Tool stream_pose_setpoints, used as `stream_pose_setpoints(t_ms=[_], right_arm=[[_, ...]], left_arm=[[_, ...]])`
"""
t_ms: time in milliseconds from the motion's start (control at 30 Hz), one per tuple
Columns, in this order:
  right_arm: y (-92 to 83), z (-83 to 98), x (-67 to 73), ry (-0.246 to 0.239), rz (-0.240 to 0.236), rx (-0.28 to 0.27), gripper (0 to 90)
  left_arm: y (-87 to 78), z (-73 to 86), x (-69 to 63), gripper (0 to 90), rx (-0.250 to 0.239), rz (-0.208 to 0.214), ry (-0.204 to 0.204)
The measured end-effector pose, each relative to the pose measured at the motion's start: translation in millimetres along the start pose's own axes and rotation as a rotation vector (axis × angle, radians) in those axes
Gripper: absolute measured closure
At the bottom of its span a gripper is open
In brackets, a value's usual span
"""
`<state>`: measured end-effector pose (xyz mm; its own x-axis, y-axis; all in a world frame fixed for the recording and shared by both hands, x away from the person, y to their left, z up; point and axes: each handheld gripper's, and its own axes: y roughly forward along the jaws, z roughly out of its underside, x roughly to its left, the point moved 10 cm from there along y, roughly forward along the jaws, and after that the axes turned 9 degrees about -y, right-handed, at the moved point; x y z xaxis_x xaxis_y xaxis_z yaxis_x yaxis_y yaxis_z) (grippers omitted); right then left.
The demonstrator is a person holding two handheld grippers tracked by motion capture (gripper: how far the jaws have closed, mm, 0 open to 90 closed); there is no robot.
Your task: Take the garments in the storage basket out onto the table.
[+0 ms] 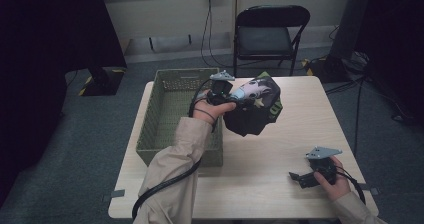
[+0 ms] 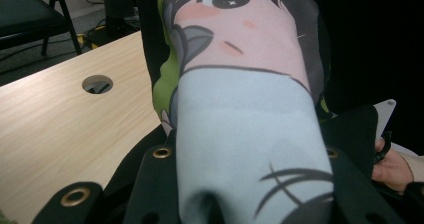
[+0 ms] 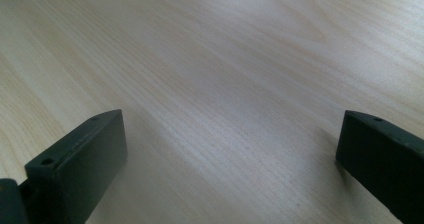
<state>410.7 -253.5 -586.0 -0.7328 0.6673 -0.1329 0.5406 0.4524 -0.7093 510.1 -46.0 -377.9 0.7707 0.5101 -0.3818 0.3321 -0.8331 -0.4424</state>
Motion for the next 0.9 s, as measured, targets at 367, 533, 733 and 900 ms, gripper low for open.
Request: stream_pose_setpoints(t_ms=[367,533,733,900], right_arm=[[0.0,0.0,0.0,0.0,0.0,0.0,0.0],[0.0,0.0,0.0,0.0,0.0,0.0,0.0],[0.0,0.0,0.0,0.0,0.0,0.0,0.0],[0.0,0.0,0.0,0.001,0.0,0.001,0.0]], left_arm=[[22.5,6.6,-9.6,64.3,0.012,0.019,-0.004],[32.3,10.0,-10.8,64.3,0.012,0.012,-0.011],[45.0,15.0,-13.7,64.3,0.012,0.003,-0.016],[54.4,18.7,-15.3,64.3,0.012,-0.011,-0.015]])
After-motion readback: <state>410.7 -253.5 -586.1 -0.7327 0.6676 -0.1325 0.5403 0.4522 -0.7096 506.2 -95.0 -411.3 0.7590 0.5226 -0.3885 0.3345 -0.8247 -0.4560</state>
